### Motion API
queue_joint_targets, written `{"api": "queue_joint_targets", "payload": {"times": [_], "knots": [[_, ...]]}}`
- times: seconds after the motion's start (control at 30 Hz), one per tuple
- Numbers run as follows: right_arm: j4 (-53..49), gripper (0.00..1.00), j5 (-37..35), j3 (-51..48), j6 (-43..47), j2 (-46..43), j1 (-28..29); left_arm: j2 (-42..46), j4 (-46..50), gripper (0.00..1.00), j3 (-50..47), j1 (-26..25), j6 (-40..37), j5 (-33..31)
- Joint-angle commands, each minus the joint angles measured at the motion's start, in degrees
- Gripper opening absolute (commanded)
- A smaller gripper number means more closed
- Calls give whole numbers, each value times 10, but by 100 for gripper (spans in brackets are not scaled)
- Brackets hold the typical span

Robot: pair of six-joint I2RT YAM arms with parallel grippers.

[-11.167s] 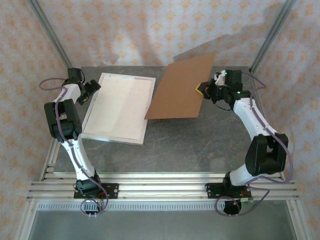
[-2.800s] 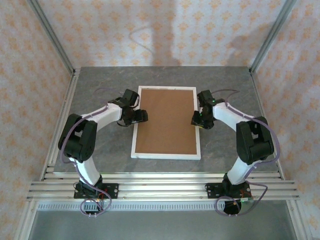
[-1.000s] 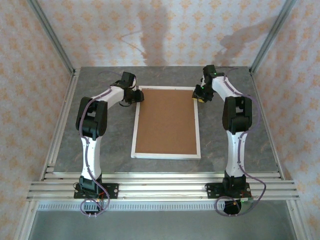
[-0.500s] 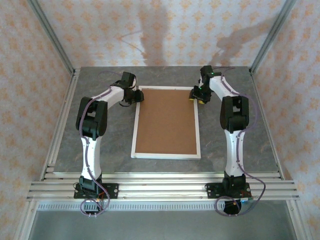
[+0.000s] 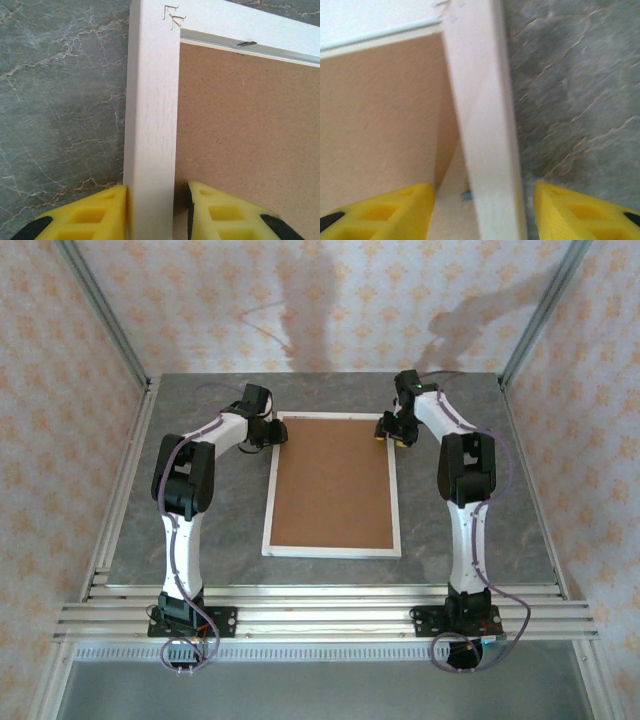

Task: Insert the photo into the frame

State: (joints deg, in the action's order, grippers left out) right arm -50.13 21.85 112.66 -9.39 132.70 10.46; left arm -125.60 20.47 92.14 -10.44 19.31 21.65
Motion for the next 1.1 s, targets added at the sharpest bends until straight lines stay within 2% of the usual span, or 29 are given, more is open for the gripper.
{"api": "queue_joint_targets", "payload": {"times": [0.0, 0.2, 0.5, 0.7, 1.07], "knots": [[-30, 56, -26, -17, -4, -76, 9, -10, 15, 31, -32, -2, 11, -12], [1, 56, -32, -139, -10, -177, -6, -2, 18, 31, -35, 0, 5, -19], [42, 56, -32, -316, -16, -260, -5, 0, 20, 31, -30, 0, 6, -17], [56, 56, -30, -358, -13, -268, -5, 1, 17, 31, -33, 1, 12, -12], [87, 56, -17, -377, -18, -238, -4, 0, 18, 31, -41, 0, 11, -14]]}}
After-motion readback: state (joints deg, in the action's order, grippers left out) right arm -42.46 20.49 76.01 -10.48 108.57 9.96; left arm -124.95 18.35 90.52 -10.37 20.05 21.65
